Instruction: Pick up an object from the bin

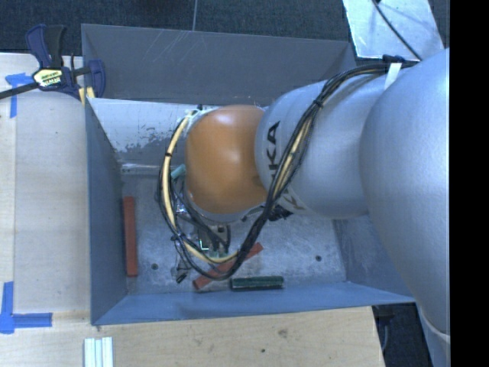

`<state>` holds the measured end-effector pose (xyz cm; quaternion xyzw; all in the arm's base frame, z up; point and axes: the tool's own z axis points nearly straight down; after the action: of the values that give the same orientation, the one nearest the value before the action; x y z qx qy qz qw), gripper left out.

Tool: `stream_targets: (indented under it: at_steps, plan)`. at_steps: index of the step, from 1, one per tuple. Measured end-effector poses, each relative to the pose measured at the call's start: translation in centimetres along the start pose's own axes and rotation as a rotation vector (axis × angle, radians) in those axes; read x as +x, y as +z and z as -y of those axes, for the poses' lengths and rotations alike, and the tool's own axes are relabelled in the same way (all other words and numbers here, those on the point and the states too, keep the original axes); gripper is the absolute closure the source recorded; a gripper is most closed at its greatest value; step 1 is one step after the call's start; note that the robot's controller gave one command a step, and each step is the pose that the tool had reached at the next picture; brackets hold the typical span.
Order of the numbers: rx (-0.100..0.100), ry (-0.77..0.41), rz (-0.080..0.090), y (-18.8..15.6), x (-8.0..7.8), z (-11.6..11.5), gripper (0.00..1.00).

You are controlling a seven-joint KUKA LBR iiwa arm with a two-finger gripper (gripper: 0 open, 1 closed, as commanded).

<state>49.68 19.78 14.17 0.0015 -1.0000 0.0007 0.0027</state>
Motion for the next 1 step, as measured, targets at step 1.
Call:
stream_targets:
  at_steps: [1]
  plan:
    - [0.002,-0.188,0.007,7.15,-5.69,7.55,0.00]
